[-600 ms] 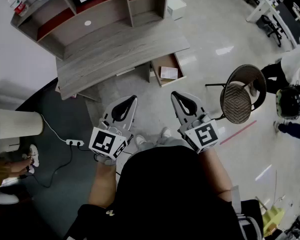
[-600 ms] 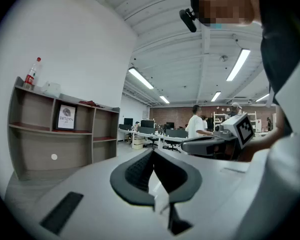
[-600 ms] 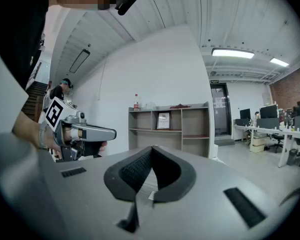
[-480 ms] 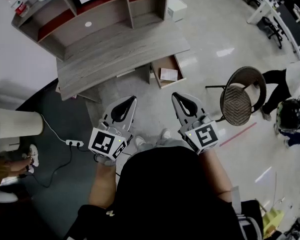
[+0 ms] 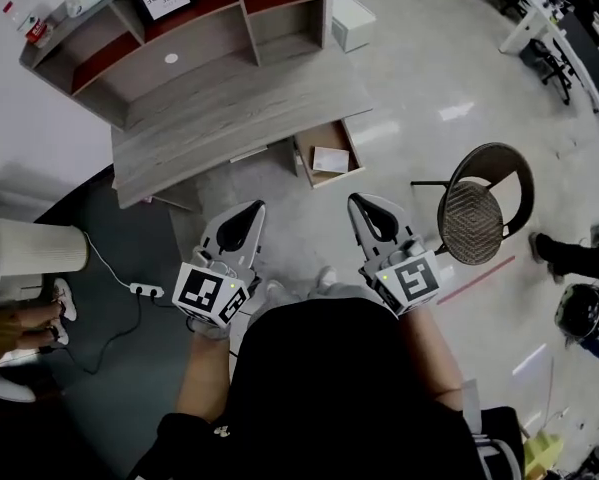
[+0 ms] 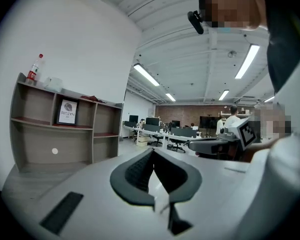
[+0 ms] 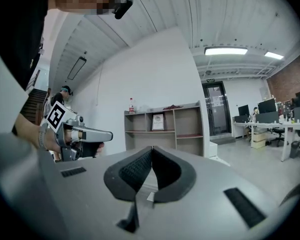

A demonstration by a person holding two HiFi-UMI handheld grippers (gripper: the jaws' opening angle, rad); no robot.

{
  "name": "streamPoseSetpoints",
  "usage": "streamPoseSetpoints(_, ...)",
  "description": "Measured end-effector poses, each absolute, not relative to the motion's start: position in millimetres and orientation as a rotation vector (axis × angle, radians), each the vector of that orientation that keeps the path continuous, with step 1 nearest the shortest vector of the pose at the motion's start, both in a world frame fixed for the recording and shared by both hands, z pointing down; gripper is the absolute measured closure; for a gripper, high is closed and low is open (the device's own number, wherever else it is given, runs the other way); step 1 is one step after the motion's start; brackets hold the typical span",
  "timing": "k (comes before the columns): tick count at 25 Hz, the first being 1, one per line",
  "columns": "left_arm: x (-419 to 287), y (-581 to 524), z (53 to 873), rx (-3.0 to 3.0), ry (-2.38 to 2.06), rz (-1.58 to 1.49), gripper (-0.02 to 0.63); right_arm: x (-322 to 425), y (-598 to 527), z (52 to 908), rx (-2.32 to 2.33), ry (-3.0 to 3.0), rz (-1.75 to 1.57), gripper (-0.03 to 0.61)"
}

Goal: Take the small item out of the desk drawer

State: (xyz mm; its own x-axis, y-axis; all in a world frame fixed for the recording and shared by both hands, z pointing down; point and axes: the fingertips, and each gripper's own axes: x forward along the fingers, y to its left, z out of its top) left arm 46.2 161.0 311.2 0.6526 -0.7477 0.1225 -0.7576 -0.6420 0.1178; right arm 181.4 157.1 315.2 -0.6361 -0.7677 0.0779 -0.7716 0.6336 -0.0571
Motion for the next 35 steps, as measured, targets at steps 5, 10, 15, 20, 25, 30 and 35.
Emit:
streamPoseSetpoints(5, 63, 150, 320, 2.686, -1.256, 0.115, 0.604, 203, 144, 327, 1.316, -2.788, 0.175, 0.581)
streamPoseSetpoints(10, 66, 128, 329, 2.655, -1.238, 0.097, 0.604, 202, 122, 336, 1.3, -2.77, 0.192, 0.581)
streamPoseSetpoints(15, 50, 92, 336, 2.644, -1.212, 0.08, 0.604, 184, 87, 342, 1.291, -2.736, 0.181, 0.581)
streamPoseSetpoints(20, 23, 44, 337, 2.641, -1.184, 0.042, 0.604, 155, 44, 343, 1.282, -2.702, 0.194, 0.581)
streamPoseSetpoints(25, -11, 1, 344, 2.634, -1.148, 0.037, 0.604, 117, 1, 345, 1.28, -2.676, 0.197, 0.581)
streamPoseSetpoints(30, -41, -34, 352, 2.624, -1.099, 0.033, 0.604, 85, -37, 349, 1.286, -2.65, 0.21, 0.581)
streamPoseSetpoints(35, -56, -54, 359, 2.642, -1.05, 0.063, 0.604, 61, -62, 361, 1.263, -2.613, 0.223, 0.581)
